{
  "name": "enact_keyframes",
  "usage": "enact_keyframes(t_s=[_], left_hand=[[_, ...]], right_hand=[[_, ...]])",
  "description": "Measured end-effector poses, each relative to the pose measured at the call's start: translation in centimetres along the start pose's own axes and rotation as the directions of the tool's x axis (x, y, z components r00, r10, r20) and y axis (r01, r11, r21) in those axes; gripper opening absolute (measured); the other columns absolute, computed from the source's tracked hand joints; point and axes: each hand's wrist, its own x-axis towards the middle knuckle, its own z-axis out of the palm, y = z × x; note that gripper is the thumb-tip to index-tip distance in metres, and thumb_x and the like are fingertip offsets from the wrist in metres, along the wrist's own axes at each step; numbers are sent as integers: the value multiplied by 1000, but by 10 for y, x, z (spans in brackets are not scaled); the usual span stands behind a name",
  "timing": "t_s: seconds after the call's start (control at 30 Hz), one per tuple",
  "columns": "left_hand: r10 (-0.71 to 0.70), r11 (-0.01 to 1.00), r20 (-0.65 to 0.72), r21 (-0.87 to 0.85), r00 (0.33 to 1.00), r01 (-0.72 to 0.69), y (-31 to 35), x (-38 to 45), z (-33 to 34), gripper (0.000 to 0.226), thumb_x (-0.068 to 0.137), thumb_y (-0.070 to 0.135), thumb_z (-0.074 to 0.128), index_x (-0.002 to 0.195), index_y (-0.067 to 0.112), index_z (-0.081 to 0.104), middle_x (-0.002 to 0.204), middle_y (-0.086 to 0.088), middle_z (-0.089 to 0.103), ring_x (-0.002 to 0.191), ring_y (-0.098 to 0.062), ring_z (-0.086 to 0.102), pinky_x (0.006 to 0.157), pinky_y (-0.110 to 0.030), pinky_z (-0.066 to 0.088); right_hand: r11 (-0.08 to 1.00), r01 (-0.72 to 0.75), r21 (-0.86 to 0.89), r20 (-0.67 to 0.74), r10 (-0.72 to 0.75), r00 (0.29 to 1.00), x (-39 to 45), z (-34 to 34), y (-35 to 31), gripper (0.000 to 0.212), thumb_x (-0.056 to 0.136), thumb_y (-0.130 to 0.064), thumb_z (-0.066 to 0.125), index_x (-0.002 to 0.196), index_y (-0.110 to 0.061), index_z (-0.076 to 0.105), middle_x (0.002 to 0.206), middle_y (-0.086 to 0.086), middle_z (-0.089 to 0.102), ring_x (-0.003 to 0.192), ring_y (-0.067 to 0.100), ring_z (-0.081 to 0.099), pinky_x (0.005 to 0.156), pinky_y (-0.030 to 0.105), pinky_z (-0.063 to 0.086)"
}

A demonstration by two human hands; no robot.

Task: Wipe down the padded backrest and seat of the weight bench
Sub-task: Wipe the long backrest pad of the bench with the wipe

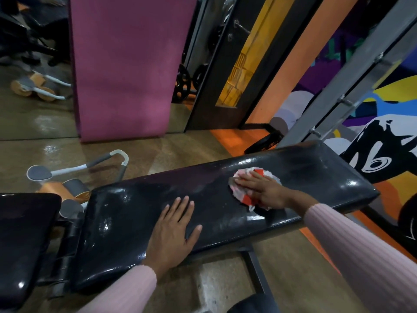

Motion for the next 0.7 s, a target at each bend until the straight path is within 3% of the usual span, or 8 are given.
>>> enact_keyframes(t_s=[0.13,0.23,0.37,0.47,0.6,0.7], left_hand=[[2,1000,-7,4,1000,-2,0,1,0,67,95,61,19,148,20,26,155,4,19,144,-13,12,115,-32,5],[14,1000,-3,4,1000,-14,-1,1,0,67,95,59,23,146,17,33,153,1,26,143,-15,18,115,-33,9],[6,1000,-5,-4,1000,-6,0,1,0,67,95,59,24,146,17,34,153,0,28,143,-15,20,115,-34,11],[15,1000,2,5,1000,-15,-1,1,0,66,95,58,24,145,15,36,152,-1,31,142,-17,23,114,-34,12],[21,1000,-22,-3,1000,-22,1,1,-1,67,95,56,27,147,15,31,155,-2,24,145,-16,12,116,-36,9],[44,989,-78,-138,996,-54,22,16,-11,70,90,48,39,150,17,23,158,1,16,146,-14,1,119,-38,7]], right_hand=[[974,-225,-38,-75,222,972,28,-3,-29,51,103,-39,27,150,-41,10,161,-12,0,149,22,-7,116,50,0],[992,-95,-85,-66,90,994,21,16,-67,52,103,-38,27,151,-39,8,162,-10,0,148,22,-7,115,50,-1],[988,110,-112,0,-110,994,-19,25,-46,54,92,-57,13,144,-46,0,157,-20,-3,145,10,-14,118,43,-4],[998,50,-26,36,-49,998,-22,9,-25,47,101,-45,28,145,-47,11,156,-22,-1,148,12,-9,119,45,-3],[993,-104,-56,-63,101,993,-3,9,-47,51,103,-37,32,149,-43,12,160,-16,0,149,17,-7,117,44,-3],[1000,-12,-11,-37,12,999,-7,16,-58,55,101,-34,40,150,-39,17,160,-15,6,148,14,-5,118,43,-2]])
